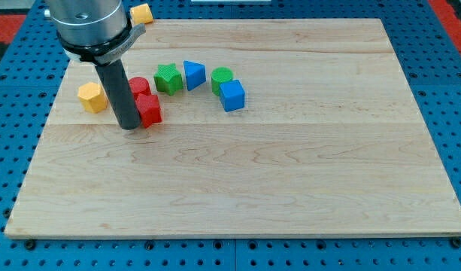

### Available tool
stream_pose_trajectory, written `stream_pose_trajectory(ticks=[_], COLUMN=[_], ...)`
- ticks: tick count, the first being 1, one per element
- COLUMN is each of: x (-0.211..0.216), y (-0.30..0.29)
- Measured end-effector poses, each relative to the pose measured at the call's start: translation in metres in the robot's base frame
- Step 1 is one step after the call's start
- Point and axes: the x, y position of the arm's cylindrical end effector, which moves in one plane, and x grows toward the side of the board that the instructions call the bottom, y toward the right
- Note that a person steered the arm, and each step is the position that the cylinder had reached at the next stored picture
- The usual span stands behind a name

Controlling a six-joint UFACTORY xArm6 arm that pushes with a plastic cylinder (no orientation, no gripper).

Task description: Move the yellow hexagon to the bottom right of the red star

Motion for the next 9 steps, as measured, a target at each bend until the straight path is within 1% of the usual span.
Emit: stream_pose_trajectory(ticks=[1,2,3,4,5,6,7,8,9], x=[0.02,-0.035,-0.101,-0.054,0.003,0.013,0.056,0.049,0.054], y=[-0.056,-0.134,-0.112,-0.048,-0.027,-0.107,-0.054,0.008,0.047])
